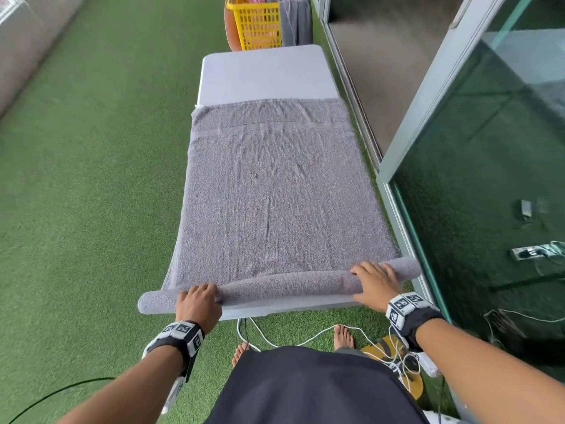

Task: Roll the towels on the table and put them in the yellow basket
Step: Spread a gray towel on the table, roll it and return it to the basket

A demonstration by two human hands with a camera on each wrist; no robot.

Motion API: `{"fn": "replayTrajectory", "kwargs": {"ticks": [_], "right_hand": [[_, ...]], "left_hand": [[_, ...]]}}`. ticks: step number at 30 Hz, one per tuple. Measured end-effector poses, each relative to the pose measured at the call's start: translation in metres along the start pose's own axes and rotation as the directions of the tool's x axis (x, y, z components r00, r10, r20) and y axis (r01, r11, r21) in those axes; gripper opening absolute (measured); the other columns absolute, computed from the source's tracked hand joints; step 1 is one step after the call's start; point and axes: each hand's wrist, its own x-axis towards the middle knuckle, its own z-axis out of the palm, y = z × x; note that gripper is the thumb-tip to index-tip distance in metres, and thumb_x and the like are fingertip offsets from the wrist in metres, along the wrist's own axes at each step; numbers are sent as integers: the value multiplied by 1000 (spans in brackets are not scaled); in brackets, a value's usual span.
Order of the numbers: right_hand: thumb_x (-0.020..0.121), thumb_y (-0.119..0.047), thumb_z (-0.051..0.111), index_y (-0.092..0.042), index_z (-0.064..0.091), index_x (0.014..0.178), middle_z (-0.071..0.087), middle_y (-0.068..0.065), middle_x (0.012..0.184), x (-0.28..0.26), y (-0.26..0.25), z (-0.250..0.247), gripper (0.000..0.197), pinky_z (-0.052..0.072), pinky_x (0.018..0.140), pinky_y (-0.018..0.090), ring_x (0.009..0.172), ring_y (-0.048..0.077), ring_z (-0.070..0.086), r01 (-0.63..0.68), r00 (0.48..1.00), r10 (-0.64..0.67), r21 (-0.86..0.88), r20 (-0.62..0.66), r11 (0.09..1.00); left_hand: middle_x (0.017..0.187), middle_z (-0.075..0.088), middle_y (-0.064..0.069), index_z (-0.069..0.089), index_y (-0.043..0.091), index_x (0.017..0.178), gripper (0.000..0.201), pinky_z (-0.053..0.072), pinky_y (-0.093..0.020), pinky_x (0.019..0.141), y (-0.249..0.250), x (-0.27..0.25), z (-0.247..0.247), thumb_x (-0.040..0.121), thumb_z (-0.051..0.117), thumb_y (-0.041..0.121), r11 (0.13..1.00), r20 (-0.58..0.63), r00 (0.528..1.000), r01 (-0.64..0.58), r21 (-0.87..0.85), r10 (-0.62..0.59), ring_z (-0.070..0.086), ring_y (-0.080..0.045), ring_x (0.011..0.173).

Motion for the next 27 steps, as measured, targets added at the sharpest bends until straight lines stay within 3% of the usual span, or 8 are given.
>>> {"fn": "replayTrajectory", "kwargs": {"ticks": [3,5,9,11,14,18,23,27], "right_hand": [[89,-22,58,-36,55,112,54,-15,118,2,9,-11,27,20,117,44,117,9,48,-10,1000,11,39,-22,999],[95,-22,49,-36,55,121,52,-13,129,5,11,-17,30,15,119,47,124,10,45,-38,993,46,78,-106,996],[99,-55,32,-31,30,150,29,-14,154,1,21,-7,56,2,119,45,146,13,23,-93,991,104,118,-88,989],[93,-57,49,-32,29,149,30,-16,152,-10,26,5,64,3,120,44,145,12,24,-76,995,79,56,-56,996],[85,-39,65,-38,45,129,48,-18,134,-20,26,11,48,20,114,38,129,8,39,-73,992,71,-17,-107,997],[88,-33,59,-34,56,118,51,-15,122,-5,23,-8,30,19,115,41,124,12,45,-95,992,94,-4,-88,995],[100,-46,37,-27,28,151,26,-12,157,3,15,-14,55,4,120,45,146,12,22,-76,981,93,107,-168,991],[87,-49,61,-32,35,144,39,-14,147,-12,16,8,65,12,121,44,139,13,33,-94,993,91,-35,-75,995]], "left_hand": [[104,64,4,58,20,100,22,37,-40,102,0,8,-5,91,38,17,999,-2,1000,-5,-44,5,55,-15,94],[124,61,-4,54,15,125,40,33,-45,109,-6,11,-3,90,35,9,998,-62,998,-22,-60,18,54,-21,112],[147,43,-3,40,14,143,58,18,-44,117,-9,-1,9,97,13,37,987,-77,996,-47,-154,35,38,-23,137],[150,32,2,33,18,147,57,8,-41,117,-12,-14,22,98,35,47,992,-30,998,-58,-110,55,30,-22,142],[134,58,-5,53,17,133,55,29,-46,113,-17,-20,33,81,71,21,992,-45,996,-80,-97,76,52,-26,125],[116,65,6,61,24,116,25,37,-35,102,-16,-1,11,91,56,26,994,-100,992,-82,-76,75,55,-14,106],[152,33,1,30,17,147,51,16,-45,118,-16,17,3,100,23,36,985,-55,998,6,-174,-16,30,-24,141],[150,36,3,33,17,147,72,16,-44,118,-19,-3,19,86,64,42,997,68,996,-49,-56,53,32,-23,141]]}}
